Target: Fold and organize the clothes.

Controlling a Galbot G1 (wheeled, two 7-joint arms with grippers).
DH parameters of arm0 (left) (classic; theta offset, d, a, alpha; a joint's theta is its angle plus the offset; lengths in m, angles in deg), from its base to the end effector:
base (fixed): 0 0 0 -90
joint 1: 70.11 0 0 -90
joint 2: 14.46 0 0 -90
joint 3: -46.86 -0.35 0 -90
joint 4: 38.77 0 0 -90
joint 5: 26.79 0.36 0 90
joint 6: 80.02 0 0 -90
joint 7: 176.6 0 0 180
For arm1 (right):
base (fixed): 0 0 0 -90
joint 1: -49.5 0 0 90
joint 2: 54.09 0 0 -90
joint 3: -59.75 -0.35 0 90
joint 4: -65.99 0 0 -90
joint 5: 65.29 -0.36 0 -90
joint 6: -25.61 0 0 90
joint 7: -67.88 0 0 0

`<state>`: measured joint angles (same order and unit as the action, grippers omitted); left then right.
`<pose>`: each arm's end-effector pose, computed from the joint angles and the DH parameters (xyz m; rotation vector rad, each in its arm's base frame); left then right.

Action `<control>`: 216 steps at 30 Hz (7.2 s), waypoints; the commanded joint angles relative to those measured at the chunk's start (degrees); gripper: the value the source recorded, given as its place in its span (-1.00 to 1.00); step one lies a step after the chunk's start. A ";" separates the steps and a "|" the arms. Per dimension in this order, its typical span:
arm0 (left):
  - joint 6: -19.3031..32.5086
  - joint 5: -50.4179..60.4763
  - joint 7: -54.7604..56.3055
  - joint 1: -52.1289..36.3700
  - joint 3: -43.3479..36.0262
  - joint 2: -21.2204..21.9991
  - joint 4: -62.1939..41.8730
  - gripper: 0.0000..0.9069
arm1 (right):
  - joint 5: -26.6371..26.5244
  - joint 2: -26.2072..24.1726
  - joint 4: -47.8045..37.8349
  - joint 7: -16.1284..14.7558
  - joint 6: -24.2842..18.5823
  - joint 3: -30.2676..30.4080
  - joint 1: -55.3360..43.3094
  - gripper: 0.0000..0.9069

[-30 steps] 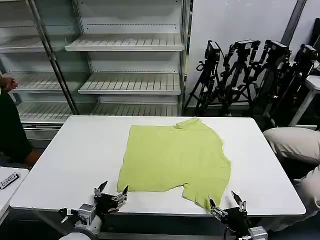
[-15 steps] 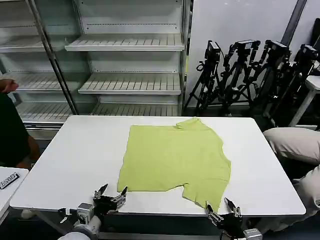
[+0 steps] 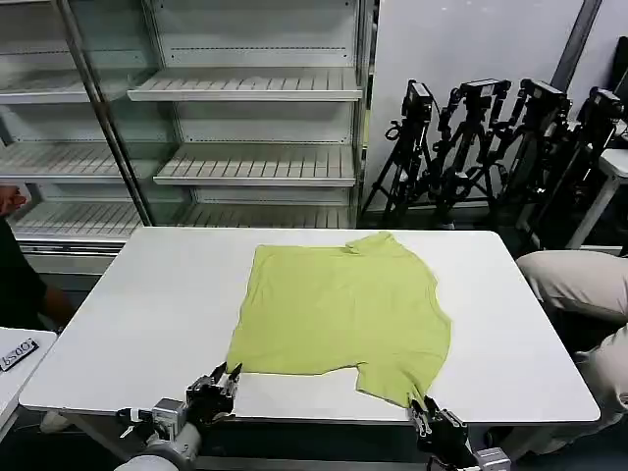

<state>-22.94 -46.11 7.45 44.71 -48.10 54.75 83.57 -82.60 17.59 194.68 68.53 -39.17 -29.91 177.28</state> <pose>0.2093 0.0313 -0.2692 -0.2730 -2.6290 -0.0504 0.1491 -0.0377 -0.2663 0.2723 -2.6742 -0.0078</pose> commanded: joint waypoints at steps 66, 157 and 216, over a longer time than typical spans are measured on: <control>-0.29 -5.37 0.11 -25.58 -8.33 -3.71 -20.91 -0.93 | -3.87 -2.88 -20.90 1.53 7.09 0.14 -26.83 -1.00; -0.17 -9.87 -7.80 -45.04 -12.22 -8.70 -41.15 1.00 | -0.15 9.43 -50.93 10.07 7.63 13.85 -61.10 1.00; -0.12 -10.40 -5.93 -21.03 2.63 -11.56 -13.56 -0.96 | -9.12 -2.10 -11.10 9.15 5.84 12.54 -31.52 -1.00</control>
<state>-23.16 -56.42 0.99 10.92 -53.39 43.77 57.79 -91.43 18.31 168.13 77.29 -32.58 -16.16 131.09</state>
